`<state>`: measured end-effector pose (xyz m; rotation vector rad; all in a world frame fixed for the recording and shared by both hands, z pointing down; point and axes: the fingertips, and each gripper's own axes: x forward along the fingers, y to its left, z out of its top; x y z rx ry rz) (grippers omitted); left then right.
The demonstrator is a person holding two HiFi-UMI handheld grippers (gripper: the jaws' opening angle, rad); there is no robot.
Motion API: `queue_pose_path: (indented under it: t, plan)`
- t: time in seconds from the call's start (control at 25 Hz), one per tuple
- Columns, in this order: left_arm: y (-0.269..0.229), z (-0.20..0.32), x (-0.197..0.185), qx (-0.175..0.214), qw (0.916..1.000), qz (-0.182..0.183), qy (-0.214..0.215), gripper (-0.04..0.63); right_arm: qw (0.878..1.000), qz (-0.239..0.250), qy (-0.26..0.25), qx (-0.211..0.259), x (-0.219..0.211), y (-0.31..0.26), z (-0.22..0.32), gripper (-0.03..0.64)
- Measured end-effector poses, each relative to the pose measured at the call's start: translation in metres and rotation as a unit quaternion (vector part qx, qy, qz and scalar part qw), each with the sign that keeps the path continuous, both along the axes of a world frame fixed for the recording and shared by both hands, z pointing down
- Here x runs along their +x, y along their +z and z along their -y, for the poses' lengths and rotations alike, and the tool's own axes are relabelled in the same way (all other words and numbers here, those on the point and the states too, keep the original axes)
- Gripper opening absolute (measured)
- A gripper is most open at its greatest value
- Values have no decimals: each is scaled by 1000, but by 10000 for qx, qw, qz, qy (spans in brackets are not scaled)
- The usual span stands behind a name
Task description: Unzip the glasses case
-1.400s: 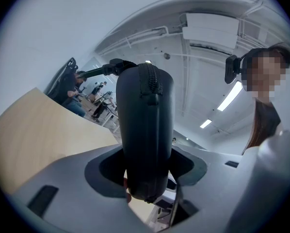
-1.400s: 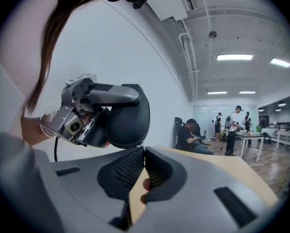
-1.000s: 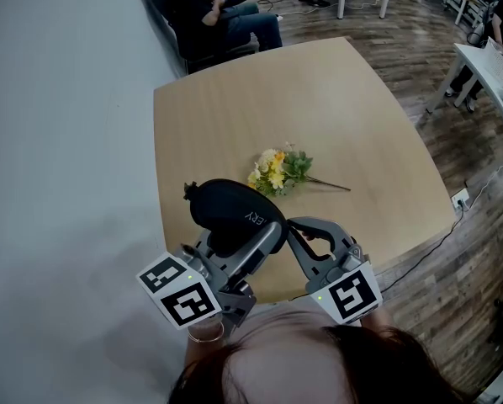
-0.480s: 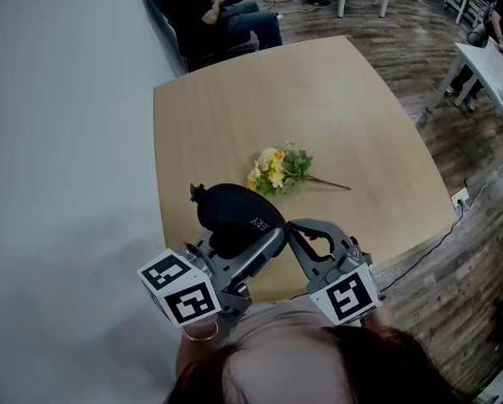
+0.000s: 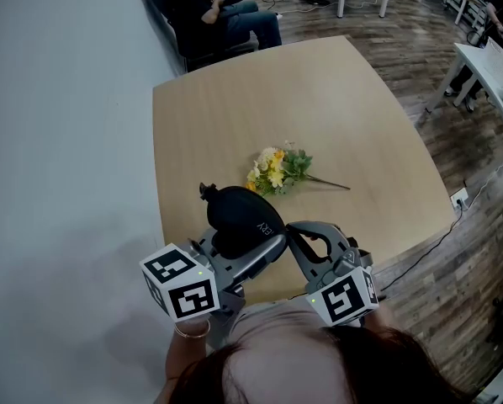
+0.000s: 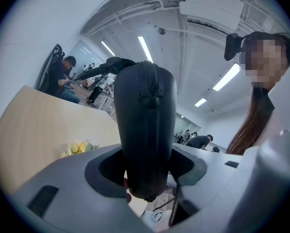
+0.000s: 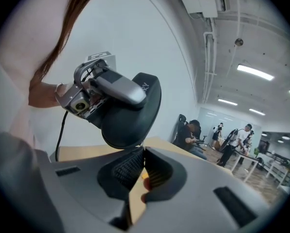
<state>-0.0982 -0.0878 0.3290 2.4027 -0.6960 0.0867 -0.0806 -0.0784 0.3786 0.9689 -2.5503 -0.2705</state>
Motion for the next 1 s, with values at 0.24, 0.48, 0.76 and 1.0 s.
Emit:
queue_pose_path:
  t: [0.24, 0.48, 0.76, 1.0]
  plan:
    - [6, -1, 1, -106, 9998, 36, 164, 242, 10000, -55, -38, -12, 0, 3, 0, 15]
    - [11, -3, 0, -158, 9993, 189, 290, 242, 9999, -152, -54, 6, -3, 5, 1, 15]
    - [18, -7, 1, -170, 9985, 354, 393, 242, 9996, -260, -53, 18, -4, 8, 0, 15]
    - [23, -11, 3, -235, 9975, 487, 448, 242, 9995, -303, -55, 20, -3, 8, 0, 15]
